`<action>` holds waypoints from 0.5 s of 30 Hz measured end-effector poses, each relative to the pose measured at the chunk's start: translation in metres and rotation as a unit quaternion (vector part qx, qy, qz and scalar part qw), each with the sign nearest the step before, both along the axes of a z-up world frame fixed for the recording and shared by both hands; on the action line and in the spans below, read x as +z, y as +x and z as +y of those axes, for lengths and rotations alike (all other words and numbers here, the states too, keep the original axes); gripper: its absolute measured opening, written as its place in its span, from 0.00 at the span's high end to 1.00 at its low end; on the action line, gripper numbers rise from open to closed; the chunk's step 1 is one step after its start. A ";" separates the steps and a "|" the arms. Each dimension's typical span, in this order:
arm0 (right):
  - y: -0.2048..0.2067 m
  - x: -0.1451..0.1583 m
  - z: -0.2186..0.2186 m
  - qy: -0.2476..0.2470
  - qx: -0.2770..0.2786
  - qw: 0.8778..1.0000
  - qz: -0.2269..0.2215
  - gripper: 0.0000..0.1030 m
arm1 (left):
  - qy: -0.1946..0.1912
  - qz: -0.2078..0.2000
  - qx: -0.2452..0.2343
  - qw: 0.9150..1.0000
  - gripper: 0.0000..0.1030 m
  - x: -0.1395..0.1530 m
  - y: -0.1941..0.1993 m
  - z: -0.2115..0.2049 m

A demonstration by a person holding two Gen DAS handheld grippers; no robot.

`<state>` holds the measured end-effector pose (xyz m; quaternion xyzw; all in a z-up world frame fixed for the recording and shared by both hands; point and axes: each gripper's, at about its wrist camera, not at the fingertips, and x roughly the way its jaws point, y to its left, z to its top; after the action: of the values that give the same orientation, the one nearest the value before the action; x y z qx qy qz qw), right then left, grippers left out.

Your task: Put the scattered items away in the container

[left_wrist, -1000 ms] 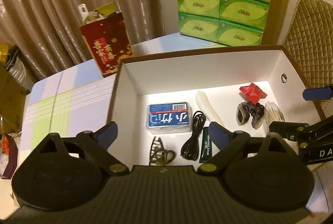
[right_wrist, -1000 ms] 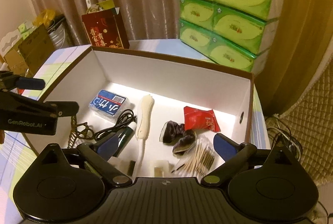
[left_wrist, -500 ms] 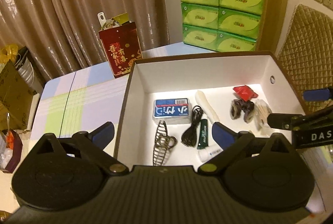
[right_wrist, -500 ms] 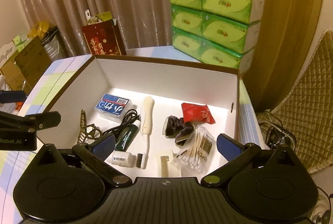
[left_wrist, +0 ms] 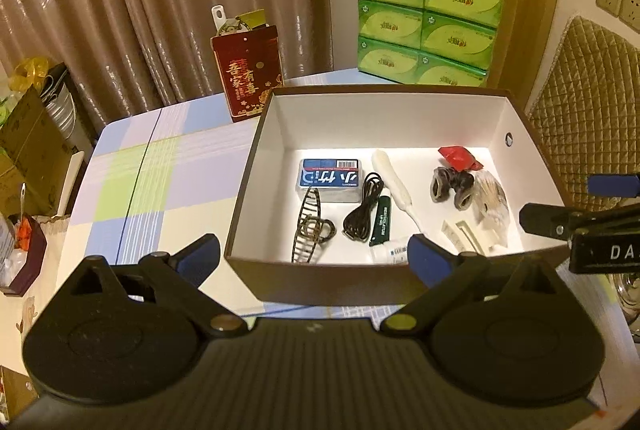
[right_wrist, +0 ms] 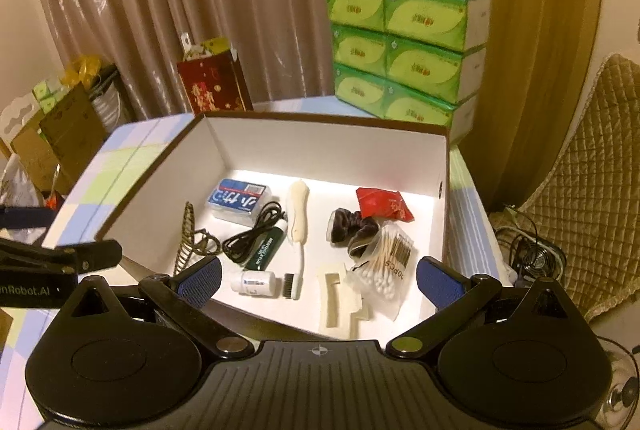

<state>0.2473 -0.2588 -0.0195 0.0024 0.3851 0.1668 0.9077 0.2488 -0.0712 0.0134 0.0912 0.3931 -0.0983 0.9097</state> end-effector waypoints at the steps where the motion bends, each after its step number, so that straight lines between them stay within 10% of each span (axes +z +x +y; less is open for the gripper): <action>1: -0.004 0.001 0.000 0.000 -0.002 1.000 -0.003 0.02 | -0.003 0.001 0.001 1.000 0.04 0.001 -0.003 0.001; 15: -0.039 0.003 -0.003 0.005 -0.007 1.000 -0.008 0.02 | -0.013 -0.022 -0.009 1.000 0.04 0.010 -0.043 0.005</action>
<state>0.2086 -0.2617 -0.0163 0.0085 0.3769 0.1626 0.9118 0.2055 -0.0664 0.0236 0.0852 0.3704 -0.1095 0.9185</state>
